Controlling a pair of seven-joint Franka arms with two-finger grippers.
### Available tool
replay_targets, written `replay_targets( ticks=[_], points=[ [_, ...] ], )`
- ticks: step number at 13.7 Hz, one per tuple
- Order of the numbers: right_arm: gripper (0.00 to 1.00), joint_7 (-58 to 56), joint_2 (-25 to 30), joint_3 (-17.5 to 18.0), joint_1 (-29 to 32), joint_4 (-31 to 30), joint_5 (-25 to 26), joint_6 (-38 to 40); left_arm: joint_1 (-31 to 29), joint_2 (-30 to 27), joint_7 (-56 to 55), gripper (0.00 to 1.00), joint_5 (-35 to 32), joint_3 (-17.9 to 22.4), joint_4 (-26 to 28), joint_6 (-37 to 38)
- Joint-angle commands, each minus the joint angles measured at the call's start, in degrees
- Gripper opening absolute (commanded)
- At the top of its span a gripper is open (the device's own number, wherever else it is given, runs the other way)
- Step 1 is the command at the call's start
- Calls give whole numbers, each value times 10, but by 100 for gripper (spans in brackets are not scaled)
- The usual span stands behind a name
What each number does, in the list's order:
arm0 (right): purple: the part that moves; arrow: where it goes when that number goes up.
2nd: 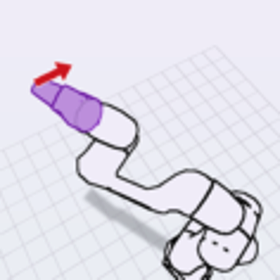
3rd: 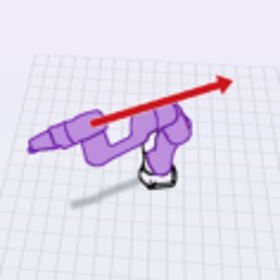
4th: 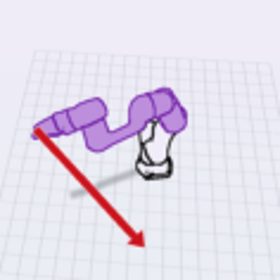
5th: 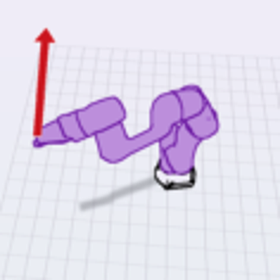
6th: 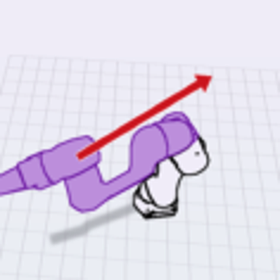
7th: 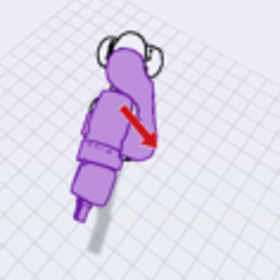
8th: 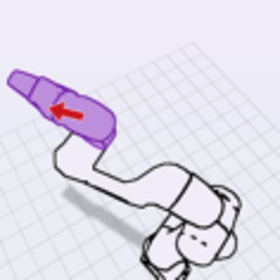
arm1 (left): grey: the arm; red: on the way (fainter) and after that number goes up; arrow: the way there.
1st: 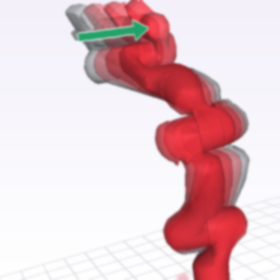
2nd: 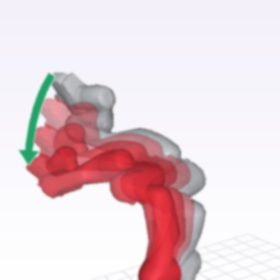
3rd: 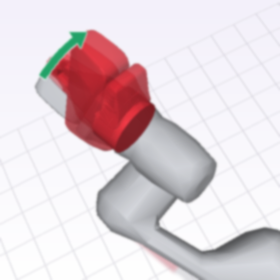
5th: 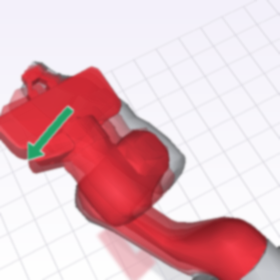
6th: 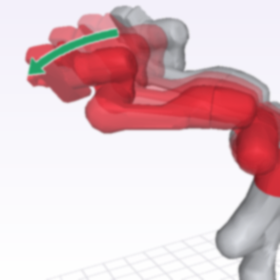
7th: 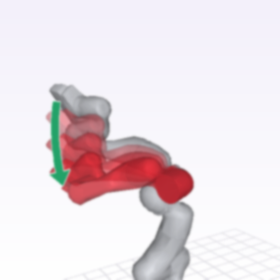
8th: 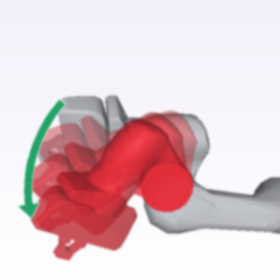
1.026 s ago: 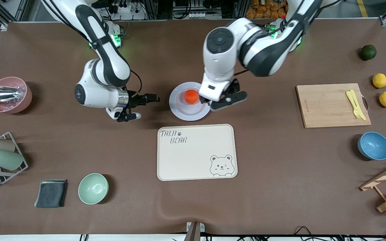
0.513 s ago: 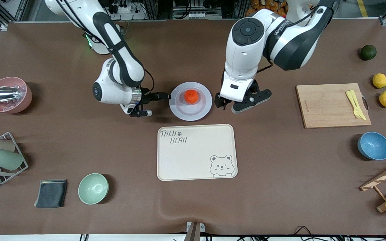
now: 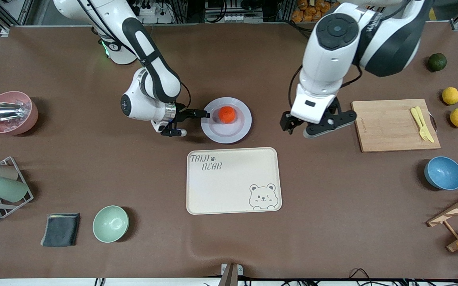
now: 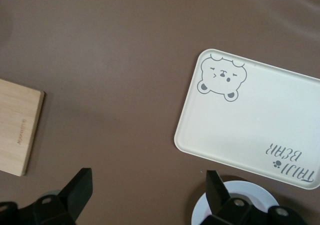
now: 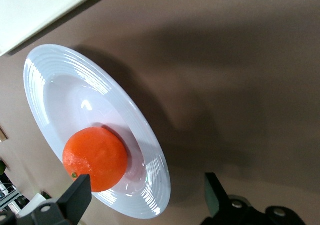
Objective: Place orange and plate with both arms
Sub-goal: 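Grasp the plate rim with the right gripper while the left gripper withdraws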
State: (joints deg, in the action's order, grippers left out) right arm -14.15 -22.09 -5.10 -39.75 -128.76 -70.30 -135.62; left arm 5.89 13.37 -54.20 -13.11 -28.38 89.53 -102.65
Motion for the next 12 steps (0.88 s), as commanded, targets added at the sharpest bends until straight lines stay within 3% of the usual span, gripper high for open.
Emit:
replay_targets(
  ticks=[1,4,6,7,8,12],
  points=[
    [100,-6,-3,-6,-10,-2,-18,-7,-24,-26,43,100,16,-4,16,13],
    [100,-6,-14,-6,-11,3,-18,-7,-47,-37,99,100,17,-4,16,32],
    [52,-5,-15,-5,-12,5,-23,-7,-68,-51,154,100,17,-3,17,39],
    [37,-6,-16,-5,-16,6,-39,-7,-75,-57,171,100,17,-3,17,51],
    [27,-7,-19,-5,-26,10,-61,-7,-76,-61,182,100,17,-2,16,64],
    [21,-68,-44,-5,-43,23,-138,-7,-127,-90,223,100,76,0,17,85]
  ],
)
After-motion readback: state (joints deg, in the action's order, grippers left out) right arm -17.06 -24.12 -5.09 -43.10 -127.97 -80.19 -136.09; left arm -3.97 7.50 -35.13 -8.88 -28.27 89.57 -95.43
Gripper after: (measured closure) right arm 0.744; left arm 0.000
